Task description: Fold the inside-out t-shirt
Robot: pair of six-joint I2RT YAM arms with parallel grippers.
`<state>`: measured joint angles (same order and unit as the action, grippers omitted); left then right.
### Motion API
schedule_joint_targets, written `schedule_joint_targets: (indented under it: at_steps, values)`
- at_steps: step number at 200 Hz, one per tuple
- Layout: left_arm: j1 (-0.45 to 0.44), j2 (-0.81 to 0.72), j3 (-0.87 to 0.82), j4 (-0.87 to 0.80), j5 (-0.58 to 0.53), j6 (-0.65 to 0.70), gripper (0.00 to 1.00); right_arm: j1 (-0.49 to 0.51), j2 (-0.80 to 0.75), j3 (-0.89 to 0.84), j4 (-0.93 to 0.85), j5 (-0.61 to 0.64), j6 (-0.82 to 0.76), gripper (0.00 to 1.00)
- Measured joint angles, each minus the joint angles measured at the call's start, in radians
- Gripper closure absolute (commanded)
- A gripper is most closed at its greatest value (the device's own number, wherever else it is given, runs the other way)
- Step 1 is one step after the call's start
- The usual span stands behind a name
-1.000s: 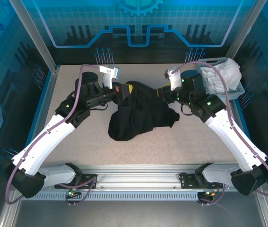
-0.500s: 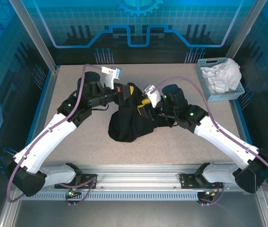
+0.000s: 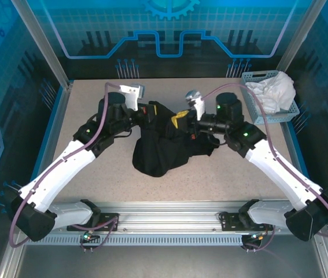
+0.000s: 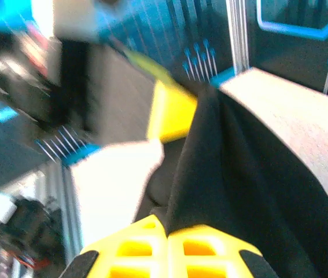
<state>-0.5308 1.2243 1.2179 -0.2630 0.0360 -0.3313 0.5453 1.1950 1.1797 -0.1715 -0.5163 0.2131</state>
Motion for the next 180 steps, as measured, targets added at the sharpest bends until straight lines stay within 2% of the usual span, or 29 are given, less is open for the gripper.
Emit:
schedule_joint_targets:
  at_steps: [8, 31, 46, 76, 111, 180]
  values:
    - [0.000, 0.018, 0.000, -0.002, -0.029, 0.014, 0.84, -0.006, -0.003, 0.000, 0.032, -0.033, 0.036, 1.00]
    - [0.001, 0.048, -0.011, -0.020, -0.092, 0.037, 0.64, -0.008, 0.005, -0.004, 0.093, -0.099, 0.127, 1.00]
    - [0.002, 0.015, -0.071, -0.003, -0.100, 0.048, 0.52, -0.016, 0.018, -0.006, 0.118, -0.118, 0.174, 1.00]
    - [-0.033, -0.144, -0.241, 0.036, -0.103, 0.044, 0.43, -0.035, 0.059, -0.008, 0.154, -0.144, 0.252, 1.00]
    - [-0.086, -0.243, -0.299, 0.117, -0.019, 0.073, 0.44, -0.044, 0.093, -0.008, 0.158, -0.160, 0.285, 1.00]
    - [-0.087, -0.080, -0.267, 0.149, 0.100, 0.124, 0.63, -0.050, 0.101, -0.007, 0.157, -0.173, 0.293, 1.00]
